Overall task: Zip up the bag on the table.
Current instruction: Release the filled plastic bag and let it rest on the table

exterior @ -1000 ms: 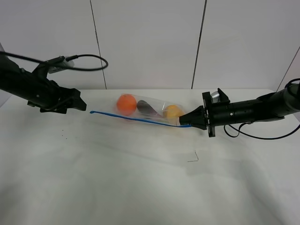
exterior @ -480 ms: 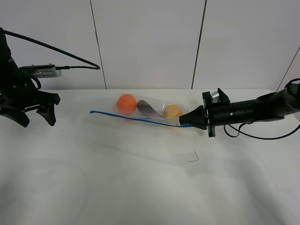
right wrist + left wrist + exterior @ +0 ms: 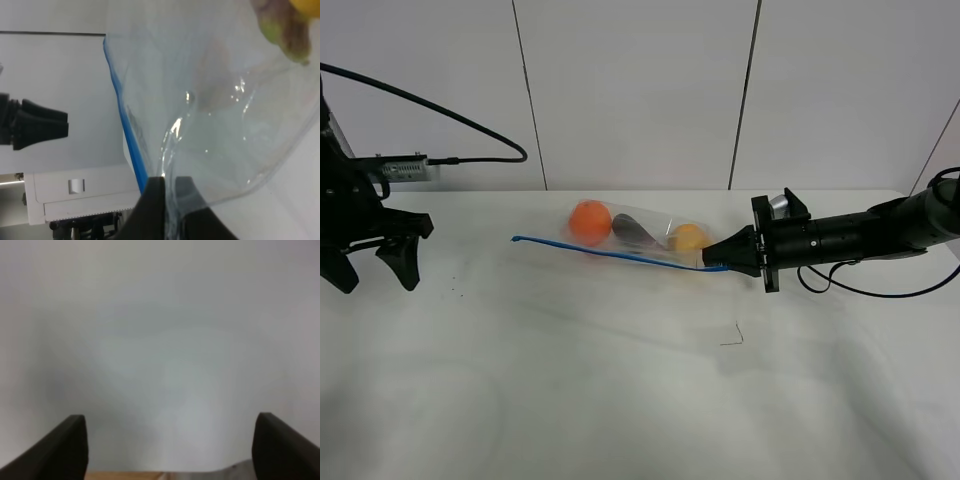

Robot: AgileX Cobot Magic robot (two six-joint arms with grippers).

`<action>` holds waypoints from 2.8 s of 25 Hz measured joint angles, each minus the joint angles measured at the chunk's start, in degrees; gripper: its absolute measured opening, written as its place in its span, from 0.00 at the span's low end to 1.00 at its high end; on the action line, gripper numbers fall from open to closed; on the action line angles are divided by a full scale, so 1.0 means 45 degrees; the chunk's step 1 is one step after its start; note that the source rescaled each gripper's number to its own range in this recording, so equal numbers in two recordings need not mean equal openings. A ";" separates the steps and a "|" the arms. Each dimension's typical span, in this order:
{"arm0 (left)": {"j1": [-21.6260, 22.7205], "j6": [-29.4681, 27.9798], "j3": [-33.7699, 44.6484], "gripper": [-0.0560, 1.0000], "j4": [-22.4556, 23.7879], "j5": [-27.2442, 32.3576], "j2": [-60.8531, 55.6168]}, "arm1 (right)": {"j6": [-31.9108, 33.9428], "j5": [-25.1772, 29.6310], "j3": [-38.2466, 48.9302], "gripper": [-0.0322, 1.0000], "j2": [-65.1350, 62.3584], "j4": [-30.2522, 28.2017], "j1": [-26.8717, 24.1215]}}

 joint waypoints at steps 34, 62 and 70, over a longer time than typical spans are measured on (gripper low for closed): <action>0.0000 0.1397 0.9204 0.88 -0.0368 -0.1730 -1.3538 | 0.0000 0.0000 0.0000 0.03 0.0000 -0.0106 0.0000; 0.0000 0.1868 0.9411 0.88 -0.0671 -0.1406 -2.0853 | 0.0052 0.0000 0.0000 0.03 0.0000 -0.0383 0.0000; 0.0000 0.1868 0.9411 0.88 -0.0683 -0.1406 -2.1097 | 0.0128 0.0000 0.0000 0.07 0.0000 -0.0394 0.0000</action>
